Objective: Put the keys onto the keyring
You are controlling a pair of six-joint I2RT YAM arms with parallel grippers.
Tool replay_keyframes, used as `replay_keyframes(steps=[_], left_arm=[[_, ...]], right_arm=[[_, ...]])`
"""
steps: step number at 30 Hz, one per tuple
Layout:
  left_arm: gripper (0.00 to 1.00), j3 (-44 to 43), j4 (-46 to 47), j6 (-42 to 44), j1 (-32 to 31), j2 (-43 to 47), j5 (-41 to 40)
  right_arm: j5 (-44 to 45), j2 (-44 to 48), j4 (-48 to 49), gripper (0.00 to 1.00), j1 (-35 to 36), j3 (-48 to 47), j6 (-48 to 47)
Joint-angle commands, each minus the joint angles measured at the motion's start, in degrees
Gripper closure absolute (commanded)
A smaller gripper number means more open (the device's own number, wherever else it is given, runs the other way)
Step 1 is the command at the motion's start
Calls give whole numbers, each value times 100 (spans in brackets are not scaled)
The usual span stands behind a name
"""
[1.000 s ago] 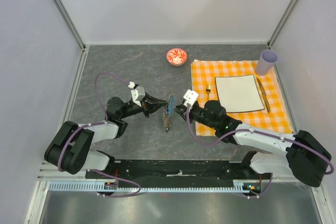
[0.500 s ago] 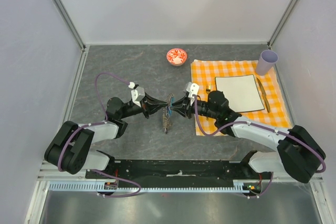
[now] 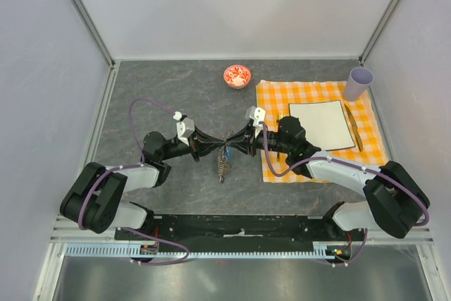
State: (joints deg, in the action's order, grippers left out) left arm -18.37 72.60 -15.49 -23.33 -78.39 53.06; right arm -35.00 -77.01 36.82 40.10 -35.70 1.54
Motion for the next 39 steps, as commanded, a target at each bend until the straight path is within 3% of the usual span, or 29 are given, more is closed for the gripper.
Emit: replay_keyframes(steps=[1, 28, 31, 34, 35, 39], left_arm=[[98, 9, 1608, -174, 13, -1, 73], [98, 79, 2092, -420, 13, -9, 187], [98, 70, 2179, -473, 13, -36, 214], [98, 70, 2224, -491, 13, -45, 214], [98, 88, 2224, -473, 13, -27, 196], [92, 123, 2066, -289, 48, 34, 126]], right_arm=[[-402, -68, 212, 78, -28, -209, 22], [-1131, -411, 308, 77, -222, -341, -31], [-1167, -437, 308, 79, -222, -393, -40], [-1167, -437, 300, 90, -222, -455, -31], [-1167, -420, 265, 99, -222, -472, -57], [-895, -157, -919, 100, -230, -779, -601]])
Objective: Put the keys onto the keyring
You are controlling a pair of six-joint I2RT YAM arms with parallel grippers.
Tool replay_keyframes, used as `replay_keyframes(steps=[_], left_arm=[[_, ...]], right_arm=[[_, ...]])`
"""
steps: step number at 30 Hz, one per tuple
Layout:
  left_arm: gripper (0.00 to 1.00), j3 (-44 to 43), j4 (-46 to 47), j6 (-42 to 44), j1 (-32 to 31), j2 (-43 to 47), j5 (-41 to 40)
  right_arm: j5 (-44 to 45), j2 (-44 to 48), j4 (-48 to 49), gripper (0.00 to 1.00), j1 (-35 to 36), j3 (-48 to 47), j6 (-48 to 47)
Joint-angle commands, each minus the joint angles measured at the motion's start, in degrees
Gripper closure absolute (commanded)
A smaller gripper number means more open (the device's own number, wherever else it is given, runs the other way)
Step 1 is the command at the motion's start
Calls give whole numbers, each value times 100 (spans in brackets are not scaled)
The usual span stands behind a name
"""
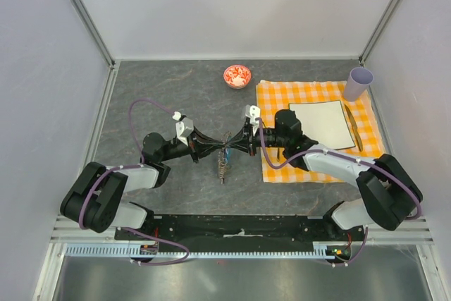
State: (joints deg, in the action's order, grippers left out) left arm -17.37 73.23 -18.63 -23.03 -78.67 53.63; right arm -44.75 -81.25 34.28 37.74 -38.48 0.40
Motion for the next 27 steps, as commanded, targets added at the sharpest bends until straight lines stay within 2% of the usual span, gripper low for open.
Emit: replay_keyframes(steps=[1, 2, 4, 7, 11, 17, 21, 27], left_arm=[[84, 14, 1758, 96, 44, 98, 78], [80, 5, 1521, 201, 53, 176, 52], [71, -21, 672, 640, 53, 492, -1], [60, -39, -70, 1229, 53, 976, -220], [54, -74, -1124, 1748, 53, 1459, -458], [53, -118, -1197, 1723, 53, 1504, -450], [52, -127, -1276, 1793, 35, 1557, -353], [51, -162, -1689, 2249, -9, 1794, -142]], right_arm=[[202, 346, -1008, 100, 14, -694, -697], [282, 434, -1664, 100, 14, -792, -1030], [641, 698, -2160, 100, 14, -1011, -1314], [1002, 944, -3136, 100, 23, -1415, -1788], [1486, 910, -4540, 100, 172, -2092, -2368], [3075, 278, -6325, 100, 1068, -3612, -3081], [3368, 66, -6706, 100, 1324, -4009, -3318], [3517, -48, -6768, 100, 1456, -4044, -3494]])
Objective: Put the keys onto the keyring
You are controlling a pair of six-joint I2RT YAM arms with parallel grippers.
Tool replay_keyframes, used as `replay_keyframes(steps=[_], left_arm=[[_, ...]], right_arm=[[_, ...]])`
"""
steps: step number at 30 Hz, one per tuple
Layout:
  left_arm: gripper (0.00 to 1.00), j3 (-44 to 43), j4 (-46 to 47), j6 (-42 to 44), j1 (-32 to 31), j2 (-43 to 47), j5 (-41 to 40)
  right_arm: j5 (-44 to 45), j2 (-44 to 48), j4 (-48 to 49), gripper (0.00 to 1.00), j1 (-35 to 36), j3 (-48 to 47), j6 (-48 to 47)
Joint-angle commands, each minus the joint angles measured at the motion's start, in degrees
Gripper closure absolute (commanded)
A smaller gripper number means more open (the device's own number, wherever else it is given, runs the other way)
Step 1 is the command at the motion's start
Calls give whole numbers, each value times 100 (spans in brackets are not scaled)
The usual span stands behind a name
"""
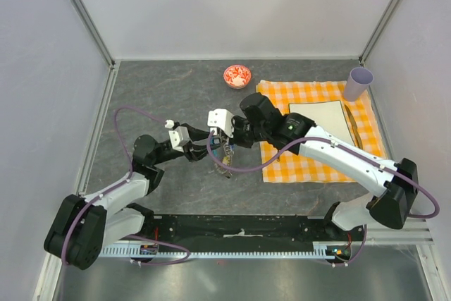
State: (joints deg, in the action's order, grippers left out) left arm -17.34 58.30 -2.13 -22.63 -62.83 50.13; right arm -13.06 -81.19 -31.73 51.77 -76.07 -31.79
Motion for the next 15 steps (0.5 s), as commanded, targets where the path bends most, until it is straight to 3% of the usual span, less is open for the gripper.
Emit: replay_keyframes(steps=[1, 6, 15], left_arm=[[51, -181, -284, 635, -83, 201, 225], [51, -287, -354, 731, -162, 78, 542], [51, -533, -1004, 1171, -417, 16, 358]], right_arm=[[339, -55, -176, 100, 61, -285, -292], [260, -46, -176, 100, 79, -277, -389], [181, -108, -185, 100, 184, -276, -547]])
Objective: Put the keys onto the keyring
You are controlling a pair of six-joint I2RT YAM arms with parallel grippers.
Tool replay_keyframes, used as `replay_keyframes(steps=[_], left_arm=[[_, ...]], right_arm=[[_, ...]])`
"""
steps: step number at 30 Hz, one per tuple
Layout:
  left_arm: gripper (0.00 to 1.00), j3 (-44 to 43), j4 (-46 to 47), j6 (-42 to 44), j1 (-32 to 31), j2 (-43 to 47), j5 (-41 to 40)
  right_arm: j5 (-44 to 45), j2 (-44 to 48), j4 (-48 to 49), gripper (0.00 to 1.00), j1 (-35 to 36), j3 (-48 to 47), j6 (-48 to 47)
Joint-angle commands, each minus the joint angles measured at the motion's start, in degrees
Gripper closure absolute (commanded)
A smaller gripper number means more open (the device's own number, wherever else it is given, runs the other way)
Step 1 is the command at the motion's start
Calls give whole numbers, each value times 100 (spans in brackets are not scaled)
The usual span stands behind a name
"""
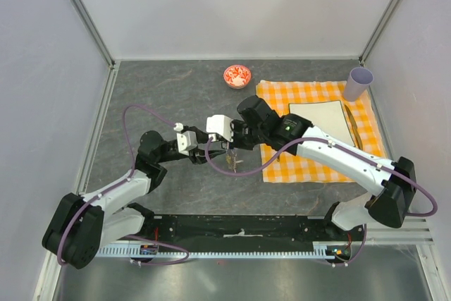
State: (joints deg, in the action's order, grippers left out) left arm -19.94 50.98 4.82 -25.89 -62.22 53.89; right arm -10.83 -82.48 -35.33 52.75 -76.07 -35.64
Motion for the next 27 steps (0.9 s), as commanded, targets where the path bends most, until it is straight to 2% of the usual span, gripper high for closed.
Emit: replay_keyframes(steps=[1, 7, 9, 14, 22, 23, 24, 27], left_arm=[[51, -308, -282, 485, -118, -62, -36], [54, -413, -588, 678, -241, -115, -212], [61, -466, -703, 757, -267, -116, -212], [66, -528, -1028, 898, -285, -115, -309], [84, -695, -1564, 1135, -294, -115, -344], [87, -712, -1608, 1153, -294, -115, -344], [98, -739, -1670, 1153, -294, -150, -335], [98, -818, -1889, 1232, -294, -177, -317]], right_arm=[[-33, 12, 158, 100, 95, -285, -198], [-16, -23, 141, 100, 200, -294, -251], [-16, -23, 141, 100, 235, -285, -259], [11, 3, 167, 100, 262, -259, -277], [151, 91, 185, 100, 262, -189, -277], [143, 100, 193, 100, 262, -189, -277], [125, 109, 202, 100, 262, -180, -268], [160, 144, 246, 100, 262, -127, -277]])
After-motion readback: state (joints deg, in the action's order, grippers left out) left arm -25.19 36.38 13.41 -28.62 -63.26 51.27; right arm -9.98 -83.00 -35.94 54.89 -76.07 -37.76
